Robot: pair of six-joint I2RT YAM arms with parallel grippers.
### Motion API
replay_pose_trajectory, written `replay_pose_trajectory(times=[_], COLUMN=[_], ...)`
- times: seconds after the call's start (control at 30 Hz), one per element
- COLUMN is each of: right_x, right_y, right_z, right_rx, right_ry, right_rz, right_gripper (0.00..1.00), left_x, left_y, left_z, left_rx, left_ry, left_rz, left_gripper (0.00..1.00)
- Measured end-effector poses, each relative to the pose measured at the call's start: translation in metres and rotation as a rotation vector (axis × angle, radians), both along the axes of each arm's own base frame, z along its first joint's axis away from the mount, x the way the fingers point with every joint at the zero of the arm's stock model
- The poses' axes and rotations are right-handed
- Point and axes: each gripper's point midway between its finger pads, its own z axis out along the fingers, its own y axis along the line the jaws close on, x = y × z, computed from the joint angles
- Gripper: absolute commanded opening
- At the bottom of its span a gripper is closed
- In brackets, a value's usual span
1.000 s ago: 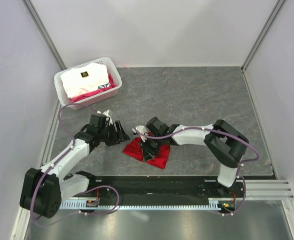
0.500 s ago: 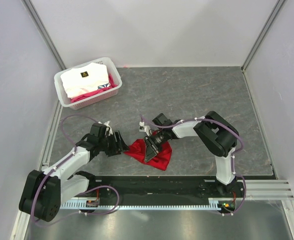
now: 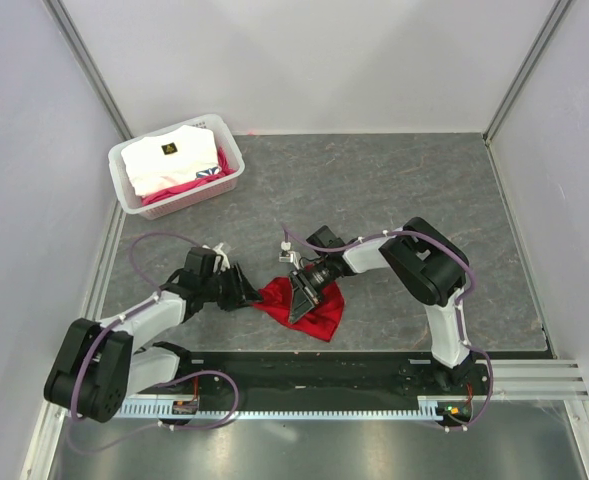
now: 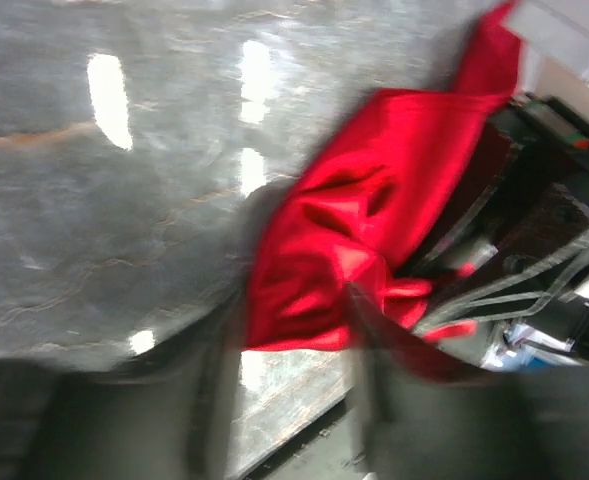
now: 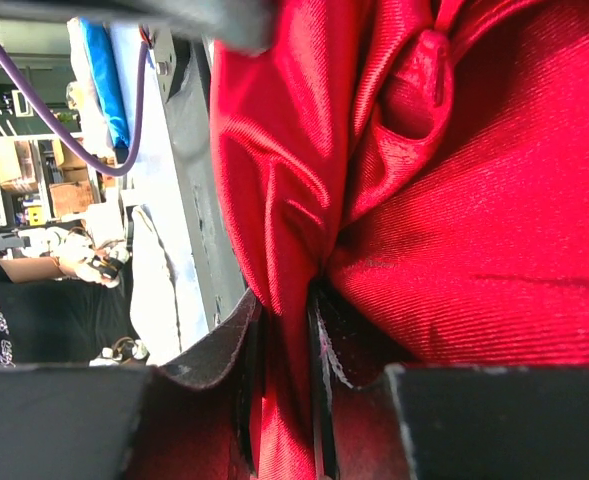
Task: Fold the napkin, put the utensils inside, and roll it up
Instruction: Roll the napkin with the utensil
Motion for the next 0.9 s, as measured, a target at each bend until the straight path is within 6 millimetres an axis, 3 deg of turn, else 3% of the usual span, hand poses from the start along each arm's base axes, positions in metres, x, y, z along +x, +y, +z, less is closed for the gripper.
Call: replay_pose_trajectory(times=[0.03, 0.2, 0.3, 0.4, 0.7, 0.8, 0.9], right_x=[0.0, -0.001, -0.001, 0.004, 0.046, 0.034, 0.004], right_y=[0.0, -0.001, -0.001, 0.001, 0.001, 0.011, 0.022], right_z=[0.0, -0.001, 0.001, 0.01, 0.042, 0.054, 0.059], right_rx=[0.0, -0.008, -0.019, -0.037, -0.213, -0.298, -0.357], right_ry=[0.001, 0.01, 0.015, -0.027, -0.481, -0.685, -0.838], right_rz=[0.0, -0.001, -0.005, -0.021, -0.175, -0.198, -0.202], right_gripper=[0.22, 0.32, 0.49, 0.63, 0.73, 0.75, 0.76], left_x=[-0.001, 0.005, 0.008, 0.008, 0.004, 0.003, 0.004], left_y=[0.001, -0.001, -0.004, -0.005, -0.002, -0.001, -0.002], left_z=[-0.003, -0.004, -0.001, -0.001, -0.001, -0.001, -0.001], left_rx=[0.009, -0.007, -0.022, -0.022, 0.007, 0.018, 0.025], left_ry=[0.007, 0.013, 0.014, 0.03, 0.077, 0.087, 0.092], left_rz=[0.003, 0.029, 0.032, 0.027, 0.024, 0.022, 0.02], left_gripper=[0.25, 0.08, 0.03, 0.02, 0.02, 0.02, 0.02])
